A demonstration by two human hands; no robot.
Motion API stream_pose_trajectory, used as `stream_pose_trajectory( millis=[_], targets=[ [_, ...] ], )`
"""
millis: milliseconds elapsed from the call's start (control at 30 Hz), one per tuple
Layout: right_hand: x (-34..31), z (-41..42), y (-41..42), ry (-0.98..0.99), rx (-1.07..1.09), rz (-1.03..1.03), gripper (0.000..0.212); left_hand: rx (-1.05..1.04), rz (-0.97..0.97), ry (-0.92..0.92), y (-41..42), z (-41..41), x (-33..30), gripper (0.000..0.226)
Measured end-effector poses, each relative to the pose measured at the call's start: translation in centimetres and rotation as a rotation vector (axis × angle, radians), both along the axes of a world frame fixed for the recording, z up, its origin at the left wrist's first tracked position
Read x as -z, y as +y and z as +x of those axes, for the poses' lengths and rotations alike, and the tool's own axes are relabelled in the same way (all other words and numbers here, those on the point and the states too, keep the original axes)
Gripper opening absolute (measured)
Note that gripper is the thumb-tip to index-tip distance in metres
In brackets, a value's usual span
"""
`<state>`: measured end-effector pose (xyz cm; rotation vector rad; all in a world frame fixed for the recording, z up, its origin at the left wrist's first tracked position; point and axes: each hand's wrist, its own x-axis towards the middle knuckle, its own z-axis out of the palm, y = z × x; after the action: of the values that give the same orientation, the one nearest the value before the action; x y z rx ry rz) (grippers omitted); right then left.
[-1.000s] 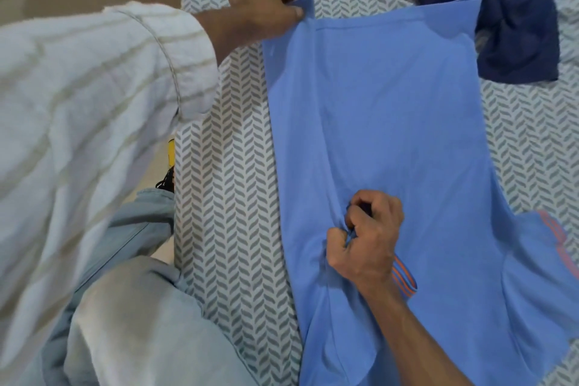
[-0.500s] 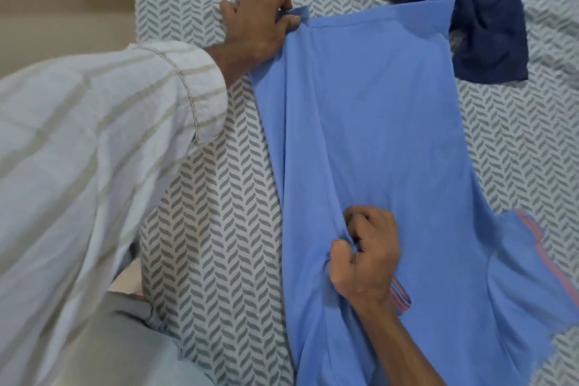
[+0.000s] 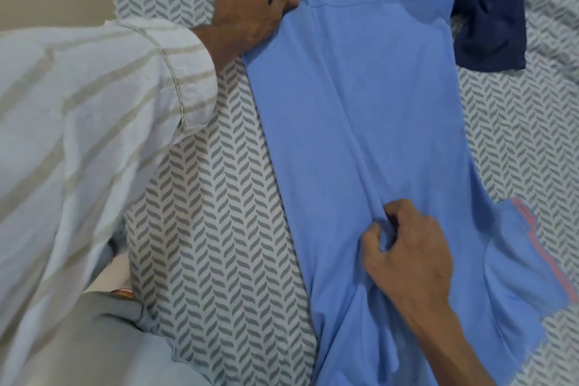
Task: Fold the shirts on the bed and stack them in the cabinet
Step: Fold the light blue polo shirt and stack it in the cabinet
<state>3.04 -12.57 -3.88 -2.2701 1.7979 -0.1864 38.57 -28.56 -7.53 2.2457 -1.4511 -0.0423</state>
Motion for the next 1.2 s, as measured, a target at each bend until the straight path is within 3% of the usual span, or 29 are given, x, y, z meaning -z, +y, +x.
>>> stream_pose_trajectory(
  millis=[67, 133, 200, 300, 500, 667, 733, 900, 1033, 1200],
  targets=[
    [-0.1, 0.1, 0.6, 0.163, -0.075, -0.150, 0.042, -0.004, 0.006, -0.007, 0.0, 0.0, 0.0, 0.047],
    [-0.4, 0.5, 0.6, 0.253, -0.151, -0.285, 0.051, -0.011, 0.012, -0.013, 0.0, 0.0, 0.0, 0.049],
    [0.0, 1.2, 1.1, 0.146, -0.298, -0.355, 0.043, -0.009, 0.009, -0.007, -0.1, -0.1, 0.1, 0.047],
    [2.5, 2.1, 2.3, -0.096, -0.470, -0.272, 0.038, -0.010, 0.015, -0.014, -0.2, 0.1, 0.1, 0.046],
    [4.2, 2.3, 2.4, -0.205, -0.440, -0.299, 0.035, 0.017, 0.104, 0.017, 0.3, -0.5, -1.1, 0.044],
    [4.6, 2.5, 2.2, -0.235, -0.429, -0.342, 0.035, 0.001, 0.179, 0.206, 5.2, -0.8, -1.9, 0.092],
    [4.2, 2.4, 2.5, -0.245, -0.419, -0.343, 0.034, -0.106, 0.186, 0.307, 8.9, -2.4, -2.6, 0.095],
    [3.4, 2.1, 2.5, -0.231, -0.423, -0.240, 0.034, -0.205, 0.256, 0.294, 19.4, -10.5, -3.6, 0.053],
    [2.1, 0.8, 2.7, -0.205, -0.498, -0.137, 0.042, -0.230, 0.377, 0.492, 26.6, -18.6, -5.6, 0.019],
    [-1.5, -4.4, 9.6, -0.208, -0.514, -0.184, 0.042, -0.255, 0.525, 0.793, 32.2, -25.2, -7.0, 0.016]
  ],
)
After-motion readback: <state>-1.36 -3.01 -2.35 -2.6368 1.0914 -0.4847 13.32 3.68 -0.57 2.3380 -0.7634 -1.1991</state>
